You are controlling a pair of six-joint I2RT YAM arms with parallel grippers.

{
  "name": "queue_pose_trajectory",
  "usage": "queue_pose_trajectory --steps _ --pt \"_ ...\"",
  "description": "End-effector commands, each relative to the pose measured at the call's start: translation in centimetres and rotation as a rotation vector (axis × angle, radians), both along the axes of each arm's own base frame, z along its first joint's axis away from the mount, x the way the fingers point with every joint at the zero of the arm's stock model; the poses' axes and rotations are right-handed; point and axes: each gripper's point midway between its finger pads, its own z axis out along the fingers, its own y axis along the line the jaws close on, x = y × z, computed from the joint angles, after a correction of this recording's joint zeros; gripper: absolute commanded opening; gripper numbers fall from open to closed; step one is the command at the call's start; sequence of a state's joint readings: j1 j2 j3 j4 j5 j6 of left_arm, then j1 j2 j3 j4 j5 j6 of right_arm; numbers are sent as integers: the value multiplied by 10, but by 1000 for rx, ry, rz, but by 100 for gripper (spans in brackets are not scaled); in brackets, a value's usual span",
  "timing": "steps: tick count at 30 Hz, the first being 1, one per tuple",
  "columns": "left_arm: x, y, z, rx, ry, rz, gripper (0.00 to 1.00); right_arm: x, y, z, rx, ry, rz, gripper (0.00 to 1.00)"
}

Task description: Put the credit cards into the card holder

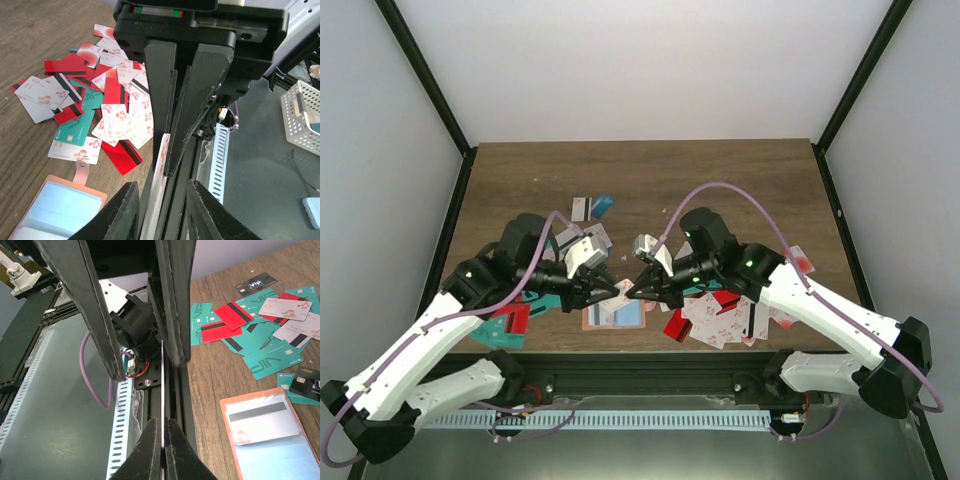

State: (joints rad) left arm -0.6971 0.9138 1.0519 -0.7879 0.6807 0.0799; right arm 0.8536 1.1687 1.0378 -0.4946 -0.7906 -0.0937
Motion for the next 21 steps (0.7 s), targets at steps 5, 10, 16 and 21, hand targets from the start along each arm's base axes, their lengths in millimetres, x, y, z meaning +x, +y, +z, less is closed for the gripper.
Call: queue_pose_trajectory --steps 5,10,16,21 --pt "-5 -7 -10 21 -14 -59 19 3 6 22 32 -59 10 1" --pt "-1 -7 -14 37 -14 -39 4 6 8 21 24 -65 2 1" --pt "23 -1 -28 91 30 131 4 25 3 9 -25 -73 -130 46" --pt "48 4 -54 100 168 356 4 57 -10 -16 -74 -54 -384 67"
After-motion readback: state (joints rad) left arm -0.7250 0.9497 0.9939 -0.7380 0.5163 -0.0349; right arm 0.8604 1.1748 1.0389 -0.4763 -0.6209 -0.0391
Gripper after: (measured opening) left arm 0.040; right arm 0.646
